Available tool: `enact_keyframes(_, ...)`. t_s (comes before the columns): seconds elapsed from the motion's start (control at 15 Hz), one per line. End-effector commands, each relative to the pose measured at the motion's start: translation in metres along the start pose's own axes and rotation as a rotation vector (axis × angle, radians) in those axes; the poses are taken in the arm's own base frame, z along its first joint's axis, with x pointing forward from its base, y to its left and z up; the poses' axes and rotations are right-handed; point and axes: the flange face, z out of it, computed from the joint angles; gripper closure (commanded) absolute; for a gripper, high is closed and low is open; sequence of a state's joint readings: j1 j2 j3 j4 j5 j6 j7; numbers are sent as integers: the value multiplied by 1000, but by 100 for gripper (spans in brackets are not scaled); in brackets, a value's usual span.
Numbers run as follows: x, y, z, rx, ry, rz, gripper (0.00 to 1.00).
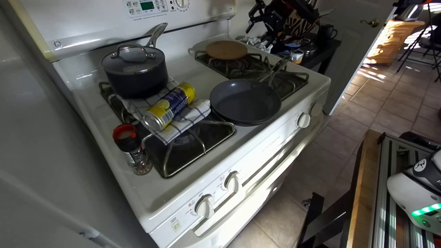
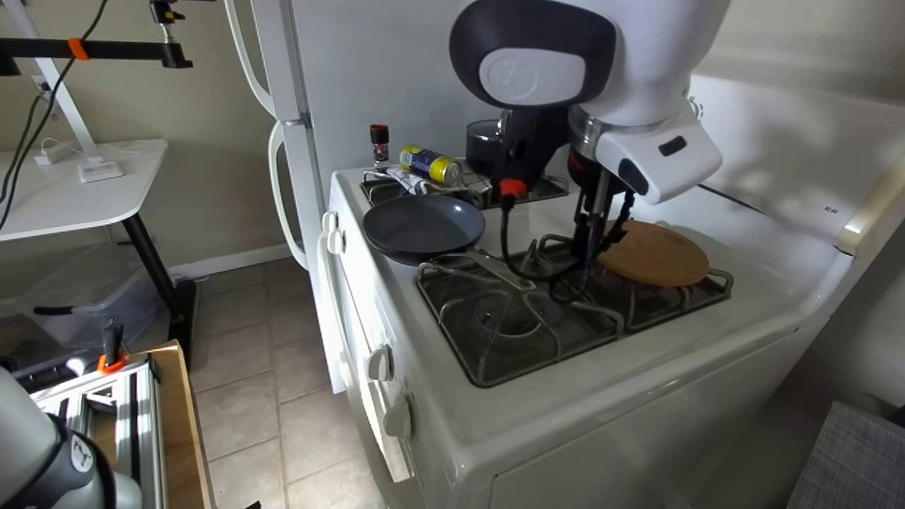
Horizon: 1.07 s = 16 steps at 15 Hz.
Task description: Put the wooden plate into the pan
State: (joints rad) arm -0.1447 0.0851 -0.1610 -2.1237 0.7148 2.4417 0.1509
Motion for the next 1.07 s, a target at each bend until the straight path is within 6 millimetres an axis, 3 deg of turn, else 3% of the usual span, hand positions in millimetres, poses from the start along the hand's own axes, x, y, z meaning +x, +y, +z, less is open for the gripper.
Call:
enact_keyframes(0.0, 43, 8, 10, 9, -18, -10, 0)
enact_keyframes(0.33, 97, 26, 8, -63, 13, 17, 0)
enact_keyframes(0.4, 75, 22, 5, -30, 15, -5, 0)
enact_keyframes(0.53, 91, 28, 5, -47, 28, 5, 0)
enact_keyframes(1.0, 104, 26, 32, 55, -10, -89, 0)
